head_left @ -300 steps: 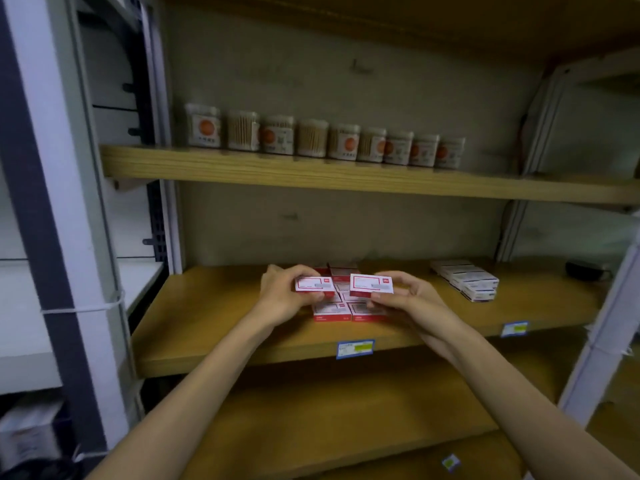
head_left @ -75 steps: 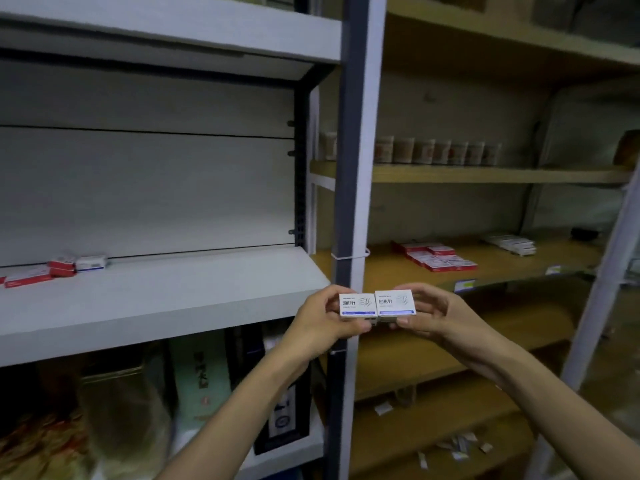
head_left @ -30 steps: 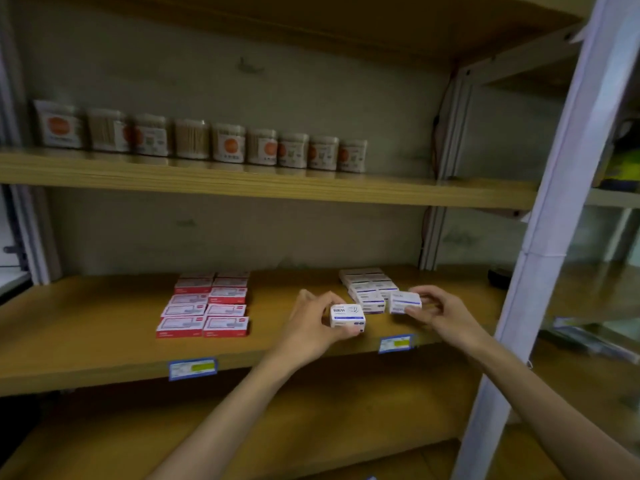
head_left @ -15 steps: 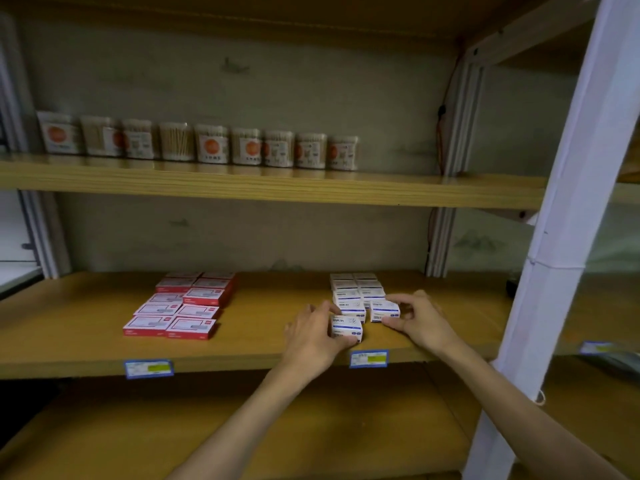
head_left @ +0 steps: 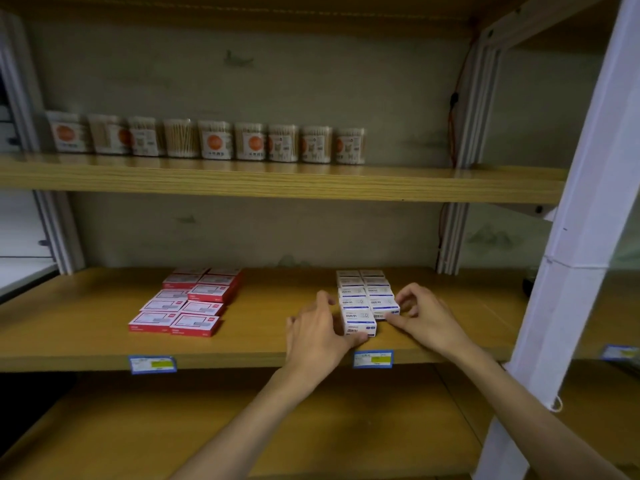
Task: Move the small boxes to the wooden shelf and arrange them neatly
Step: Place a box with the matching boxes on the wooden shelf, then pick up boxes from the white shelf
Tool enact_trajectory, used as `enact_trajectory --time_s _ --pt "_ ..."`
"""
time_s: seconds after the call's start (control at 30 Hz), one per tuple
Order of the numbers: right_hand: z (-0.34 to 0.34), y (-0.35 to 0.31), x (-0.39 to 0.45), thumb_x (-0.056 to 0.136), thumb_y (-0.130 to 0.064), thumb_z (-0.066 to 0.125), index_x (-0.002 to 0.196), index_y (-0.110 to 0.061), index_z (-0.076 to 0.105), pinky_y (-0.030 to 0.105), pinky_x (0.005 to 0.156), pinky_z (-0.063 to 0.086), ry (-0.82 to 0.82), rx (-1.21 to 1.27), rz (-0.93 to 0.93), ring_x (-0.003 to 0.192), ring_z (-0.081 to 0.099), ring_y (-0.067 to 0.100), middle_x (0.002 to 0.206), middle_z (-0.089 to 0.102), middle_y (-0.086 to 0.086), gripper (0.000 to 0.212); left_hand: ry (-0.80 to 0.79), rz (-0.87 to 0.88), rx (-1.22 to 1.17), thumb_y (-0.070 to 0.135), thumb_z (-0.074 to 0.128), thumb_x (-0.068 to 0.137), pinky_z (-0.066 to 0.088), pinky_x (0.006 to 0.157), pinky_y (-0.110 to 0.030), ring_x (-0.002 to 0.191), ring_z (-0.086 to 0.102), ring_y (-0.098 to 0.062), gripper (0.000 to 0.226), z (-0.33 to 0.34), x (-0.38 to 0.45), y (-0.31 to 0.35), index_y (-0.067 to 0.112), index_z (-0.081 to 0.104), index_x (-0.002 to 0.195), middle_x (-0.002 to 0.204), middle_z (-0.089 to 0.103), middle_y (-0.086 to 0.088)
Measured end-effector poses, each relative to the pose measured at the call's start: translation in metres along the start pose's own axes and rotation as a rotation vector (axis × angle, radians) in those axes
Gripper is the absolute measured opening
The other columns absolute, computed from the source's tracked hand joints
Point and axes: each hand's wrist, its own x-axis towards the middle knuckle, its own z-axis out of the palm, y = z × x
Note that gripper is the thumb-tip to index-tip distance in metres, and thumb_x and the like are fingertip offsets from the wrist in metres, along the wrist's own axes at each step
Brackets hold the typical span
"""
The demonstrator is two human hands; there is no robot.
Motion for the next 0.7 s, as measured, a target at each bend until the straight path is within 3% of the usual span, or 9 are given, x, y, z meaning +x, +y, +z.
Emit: enact_trajectory --time_s 0.17,0.37,0.53,0.7 --pt "0.008 -0.028 -0.011 0.089 -0.029 0.071 0.111 -0.029 0.061 0.026 0.089 0.048 0.069 -0.069 -0.175 0.105 0.054 0.007 0.107 0.053 -0.013 0.024 -0.066 0.096 -0.094 0.057 0.062 0.089 0.052 0.093 -0.035 0.109 0.056 -0.008 0.046 -0.03 -0.008 -0.026 0.034 0.048 0.127 0.122 0.057 0.013" --pt "0.051 -0.106 -0.021 0.09 -0.03 0.066 0.108 -0.032 0.065 0.032 0.091 0.044 0.058 -0.081 -0.395 0.107 0.052 0.009 0.108 0.059 -0.015 0.018 0.011 0.253 0.169 0.048 0.05 0.098 0.045 0.099 -0.036 0.117 0.05 -0.01 0.035 -0.088 -0.028 -0.08 0.035 0.054 0.13 0.126 0.053 0.014" --pt "0.106 -0.199 -0.043 0.092 -0.03 0.064 0.11 -0.032 0.065 0.029 0.092 0.042 0.012 -0.056 -0.537 0.105 0.048 0.006 0.104 0.054 -0.018 0.018 0.085 0.215 0.278 0.043 0.051 0.095 0.046 0.092 -0.037 0.111 0.054 -0.013 0.03 -0.155 -0.055 -0.146 0.032 0.061 0.122 0.118 0.06 0.013" --pt "0.169 -0.297 -0.07 0.092 -0.028 0.064 0.109 -0.031 0.064 0.026 0.09 0.042 -0.041 0.037 -0.648 0.103 0.049 0.004 0.103 0.052 -0.022 0.017 0.148 0.138 0.384 0.046 0.046 0.096 0.041 0.092 -0.035 0.116 0.053 -0.01 0.033 -0.234 -0.089 -0.225 0.036 0.055 0.126 0.121 0.058 0.017"
